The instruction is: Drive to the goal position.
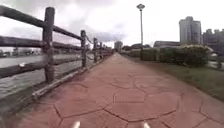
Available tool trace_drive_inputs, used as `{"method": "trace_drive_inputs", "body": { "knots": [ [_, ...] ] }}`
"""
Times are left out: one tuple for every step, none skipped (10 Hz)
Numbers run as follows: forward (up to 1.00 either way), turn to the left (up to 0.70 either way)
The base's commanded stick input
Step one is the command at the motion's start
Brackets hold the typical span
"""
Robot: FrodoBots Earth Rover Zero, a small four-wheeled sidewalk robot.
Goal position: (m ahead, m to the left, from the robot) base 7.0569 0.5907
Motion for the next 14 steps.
{"method": "trace_drive_inputs", "body": {
  "knots": [
    [0.70, 0.00],
    [0.70, 0.00],
    [0.70, 0.00],
    [0.70, 0.00],
    [0.70, 0.02],
    [0.70, 0.20],
    [0.70, 0.27],
    [0.70, 0.09],
    [0.70, 0.00],
    [0.70, 0.00],
    [0.70, 0.00],
    [0.70, 0.00],
    [0.70, 0.00],
    [0.70, 0.00]
  ]
}}
